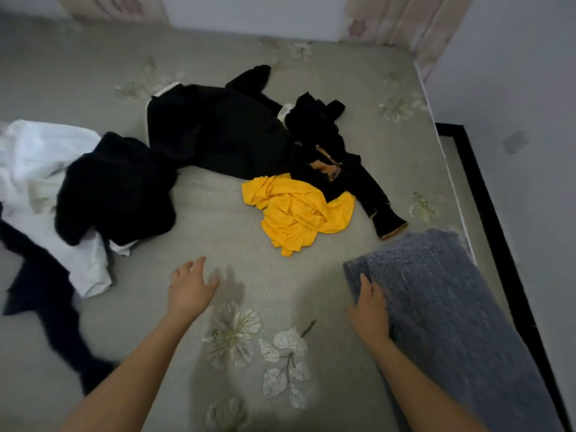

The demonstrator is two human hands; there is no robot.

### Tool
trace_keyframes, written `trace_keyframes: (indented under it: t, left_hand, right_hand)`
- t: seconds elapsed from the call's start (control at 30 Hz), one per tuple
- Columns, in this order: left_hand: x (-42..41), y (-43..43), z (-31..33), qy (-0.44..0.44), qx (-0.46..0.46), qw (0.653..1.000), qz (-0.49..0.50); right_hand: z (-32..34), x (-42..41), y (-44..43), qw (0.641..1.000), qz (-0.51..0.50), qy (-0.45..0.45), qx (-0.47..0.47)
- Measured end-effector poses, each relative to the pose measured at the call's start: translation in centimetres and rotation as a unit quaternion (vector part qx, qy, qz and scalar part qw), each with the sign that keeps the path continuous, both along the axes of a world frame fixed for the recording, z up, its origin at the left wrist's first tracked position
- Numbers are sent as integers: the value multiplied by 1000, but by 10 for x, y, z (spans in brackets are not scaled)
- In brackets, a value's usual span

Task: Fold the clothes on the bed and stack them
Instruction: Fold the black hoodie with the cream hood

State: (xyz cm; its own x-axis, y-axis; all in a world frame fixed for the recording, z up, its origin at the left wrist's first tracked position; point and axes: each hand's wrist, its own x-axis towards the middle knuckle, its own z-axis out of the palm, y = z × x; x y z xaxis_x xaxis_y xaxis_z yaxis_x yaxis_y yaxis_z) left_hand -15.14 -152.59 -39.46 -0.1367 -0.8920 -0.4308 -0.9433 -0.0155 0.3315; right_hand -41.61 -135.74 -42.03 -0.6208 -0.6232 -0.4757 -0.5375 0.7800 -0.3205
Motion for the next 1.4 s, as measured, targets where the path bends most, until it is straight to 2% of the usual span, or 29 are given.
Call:
trace_keyframes:
  t: [0.23, 0.5, 0.67, 1.03, 1.23, 1.4]
  left_hand:
    - [84, -35, 1, 61, -1, 997, 36]
    - [132, -69, -8, 61, 29, 997, 34]
    - [105, -87, -17, 80, 43, 996, 11]
    - [6, -122, -42, 101, 80, 992, -15]
    - [-29, -173, -71, 65, 65, 995, -26]
    - [-37, -223, -108, 30, 45, 998, -19]
  right_hand:
    - [13, 69, -57, 999, 37, 4, -8]
    - [18, 116, -103, 997, 70, 28, -8]
    - [19, 105, -124, 995, 83, 50, 4]
    - [0, 24, -183, 996, 85, 34, 24]
    - [-17, -13, -256, 990, 130, 39, 49]
    - [-28, -31, -340, 971, 218, 101, 19]
